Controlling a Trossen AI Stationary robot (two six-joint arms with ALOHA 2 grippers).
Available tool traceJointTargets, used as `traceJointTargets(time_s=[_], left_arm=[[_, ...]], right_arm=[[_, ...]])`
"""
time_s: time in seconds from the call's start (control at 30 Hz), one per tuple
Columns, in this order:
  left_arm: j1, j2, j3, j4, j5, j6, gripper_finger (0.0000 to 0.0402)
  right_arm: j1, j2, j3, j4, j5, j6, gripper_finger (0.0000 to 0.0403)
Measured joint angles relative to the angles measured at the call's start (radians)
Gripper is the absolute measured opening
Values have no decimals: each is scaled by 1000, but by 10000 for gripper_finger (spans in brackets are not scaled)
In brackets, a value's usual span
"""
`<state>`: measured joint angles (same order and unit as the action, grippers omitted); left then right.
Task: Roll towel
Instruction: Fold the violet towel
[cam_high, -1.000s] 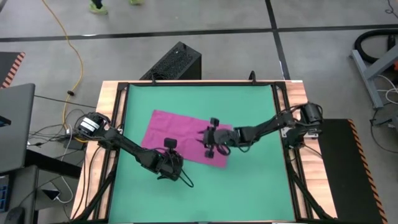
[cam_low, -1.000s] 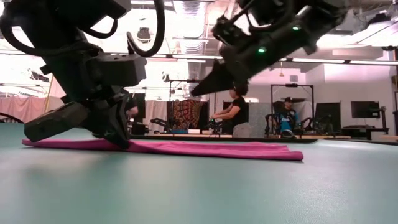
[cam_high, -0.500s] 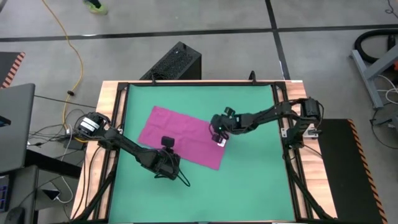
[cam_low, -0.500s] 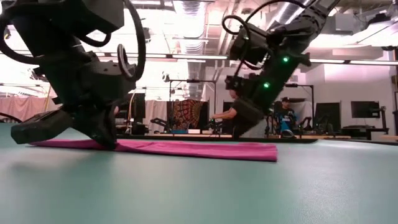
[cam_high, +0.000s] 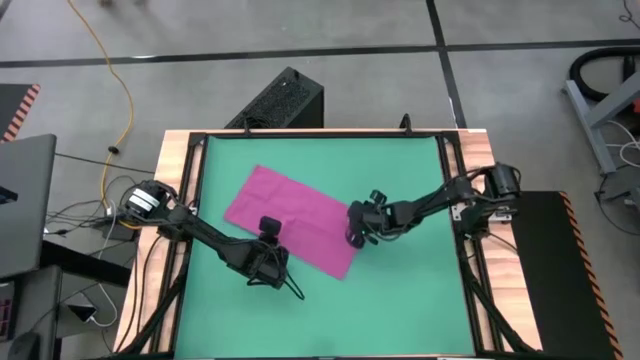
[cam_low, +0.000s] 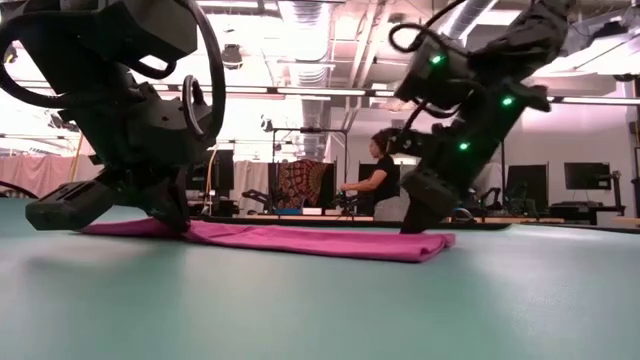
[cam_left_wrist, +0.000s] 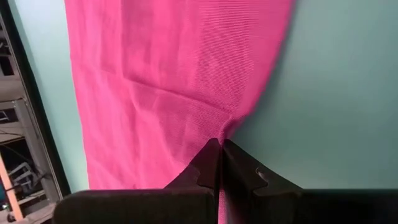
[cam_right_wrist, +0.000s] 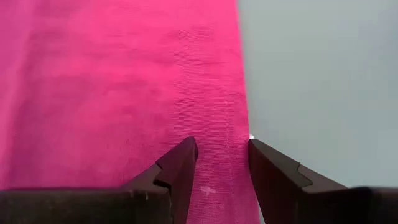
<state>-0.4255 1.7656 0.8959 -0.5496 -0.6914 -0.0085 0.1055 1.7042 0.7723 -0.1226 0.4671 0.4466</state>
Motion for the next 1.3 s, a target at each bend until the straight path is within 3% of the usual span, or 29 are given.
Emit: traceJointTargets(time_s=[0.37, 0.63, 0.8, 1.0, 1.17, 1.3], left_arm=[[-1, -128, 0, -15, -1, -48, 0], [-5, -238, -14, -20, 173, -138, 0], [-14, -226, -57, -32, 199, -146, 14], [-14, -227, -83, -78, 212, -196, 64], [-14, -228, -82, -79, 255, -221, 122], [-18, -228, -82, -103, 262, -267, 151]], right_arm=[[230, 4, 3, 65, 2, 217, 173], [304, 5, 3, 194, 27, 206, 173], [321, 5, 3, 229, 32, 108, 173], [285, 5, 3, 300, 53, -104, 180], [214, 4, 10, 358, -24, -204, 204], [165, 4, 41, 374, -49, -386, 213]])
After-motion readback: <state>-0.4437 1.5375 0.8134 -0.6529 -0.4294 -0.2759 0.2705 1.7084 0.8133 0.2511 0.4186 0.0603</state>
